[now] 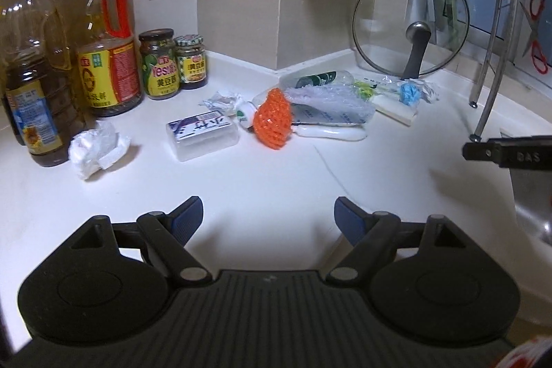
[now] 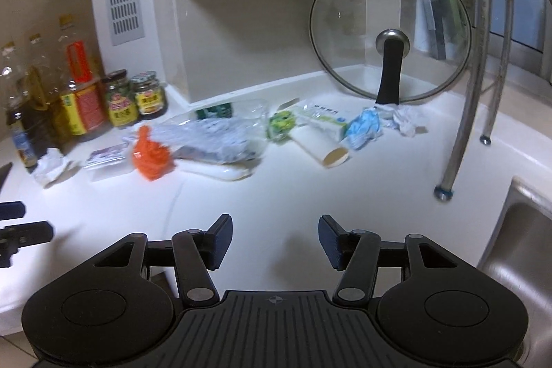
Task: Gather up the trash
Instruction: 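Raise both tools back up toward the trash on the counter, then grasp the orange mesh net with the left tool while the right tool grasps the white paper tube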
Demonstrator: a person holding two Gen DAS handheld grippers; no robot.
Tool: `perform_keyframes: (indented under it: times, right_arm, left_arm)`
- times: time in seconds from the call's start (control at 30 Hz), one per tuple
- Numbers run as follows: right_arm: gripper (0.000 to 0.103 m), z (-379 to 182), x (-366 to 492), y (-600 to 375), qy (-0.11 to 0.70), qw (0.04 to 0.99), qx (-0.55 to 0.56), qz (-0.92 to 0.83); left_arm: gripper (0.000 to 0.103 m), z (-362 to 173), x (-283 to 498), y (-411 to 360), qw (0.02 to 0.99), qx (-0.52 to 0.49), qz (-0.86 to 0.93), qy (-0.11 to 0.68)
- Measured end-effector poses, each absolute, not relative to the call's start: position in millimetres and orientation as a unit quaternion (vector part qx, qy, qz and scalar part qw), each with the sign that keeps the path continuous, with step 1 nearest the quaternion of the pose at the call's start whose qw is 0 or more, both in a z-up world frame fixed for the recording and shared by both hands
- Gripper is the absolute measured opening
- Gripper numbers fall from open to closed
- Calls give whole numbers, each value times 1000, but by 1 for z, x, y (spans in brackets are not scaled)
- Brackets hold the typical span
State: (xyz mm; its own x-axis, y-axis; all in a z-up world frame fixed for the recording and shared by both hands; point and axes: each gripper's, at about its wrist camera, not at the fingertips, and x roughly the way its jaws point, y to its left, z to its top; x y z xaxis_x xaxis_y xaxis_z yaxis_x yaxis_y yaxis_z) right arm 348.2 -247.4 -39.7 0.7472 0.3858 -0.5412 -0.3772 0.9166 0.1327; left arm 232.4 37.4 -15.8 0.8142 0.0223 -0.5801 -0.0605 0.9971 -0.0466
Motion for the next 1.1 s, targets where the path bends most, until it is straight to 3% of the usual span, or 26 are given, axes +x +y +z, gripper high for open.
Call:
perform_keyframes:
  times: [0.47,0.8,0.9,0.93,1.1]
  right_arm:
    - [56,-64,539,-260,320,908,-43,268]
    - [56,-88,591,-252,339,889,-51,303]
    - [56,-89,594,-251,340,887,-52,308]
    - [56,-90,595,-251,341,885,-53,311]
    - [56,-96,600,-245,350,880,-61,316]
  left_arm:
    - [80,-32,339,7,947,-23,89,307]
    - [67,-50,401,-3,939,43,106,323]
    - [52,-56,414,-2,935,60,108,331]
    - [42,-58,416,-2,934,65,107,334]
    - [34,-55,412,0,933,69,113,334]
